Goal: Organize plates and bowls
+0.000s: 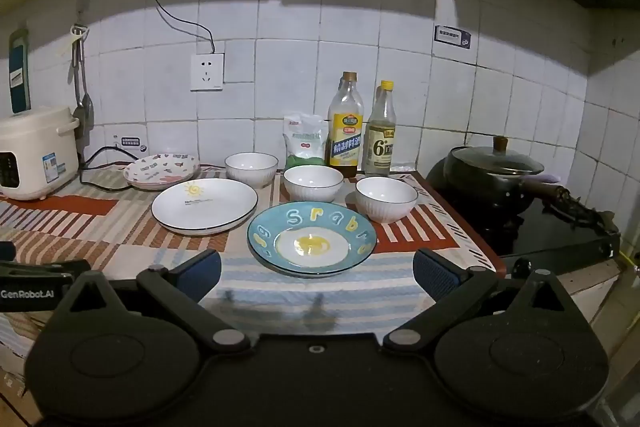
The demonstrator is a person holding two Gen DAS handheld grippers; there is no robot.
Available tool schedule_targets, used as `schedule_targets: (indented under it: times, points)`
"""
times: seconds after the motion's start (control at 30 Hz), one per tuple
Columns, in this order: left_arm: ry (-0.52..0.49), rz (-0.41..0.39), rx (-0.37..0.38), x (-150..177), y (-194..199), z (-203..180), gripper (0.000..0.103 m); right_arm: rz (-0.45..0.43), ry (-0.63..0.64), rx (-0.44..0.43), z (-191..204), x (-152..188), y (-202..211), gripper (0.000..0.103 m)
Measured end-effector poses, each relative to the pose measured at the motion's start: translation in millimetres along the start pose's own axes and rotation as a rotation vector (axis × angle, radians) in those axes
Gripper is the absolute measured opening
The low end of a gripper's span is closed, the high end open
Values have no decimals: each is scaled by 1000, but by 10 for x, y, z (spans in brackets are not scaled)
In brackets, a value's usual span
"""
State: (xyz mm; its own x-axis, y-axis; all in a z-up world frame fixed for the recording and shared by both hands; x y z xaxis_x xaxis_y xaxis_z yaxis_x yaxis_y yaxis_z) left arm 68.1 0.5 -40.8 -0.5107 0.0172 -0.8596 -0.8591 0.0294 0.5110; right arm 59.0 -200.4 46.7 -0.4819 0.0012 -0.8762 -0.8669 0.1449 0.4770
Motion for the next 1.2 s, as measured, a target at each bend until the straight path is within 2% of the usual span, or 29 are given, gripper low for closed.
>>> schedule_targets:
  times: [0.13,0.63,1.2]
  points:
    - [-1,-33,2,-9,42,-15,103,-6,-10,-13,7,11,9,103]
    - [18,-4,-57,105,-16,121,103,1,9,11,19,84,-41,103]
    - [-2,-17,-41,108,47,125,103,29,16,4,39,139,-120,103]
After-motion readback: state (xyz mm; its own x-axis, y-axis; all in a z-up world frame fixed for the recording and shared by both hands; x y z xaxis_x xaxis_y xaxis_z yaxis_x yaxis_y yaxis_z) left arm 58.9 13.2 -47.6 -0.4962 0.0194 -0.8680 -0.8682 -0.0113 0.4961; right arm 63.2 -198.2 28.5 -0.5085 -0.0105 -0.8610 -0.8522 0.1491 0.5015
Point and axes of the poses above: each gripper's, at about its wrist camera, not at the fingertips, and y roughly against the way its jaws point, z to its left, x to its underside, the point moved 8 cm from there along -y, roughly the way its jaws point, and after that the axes turned 2 degrees about x, right-handed, at the moved point
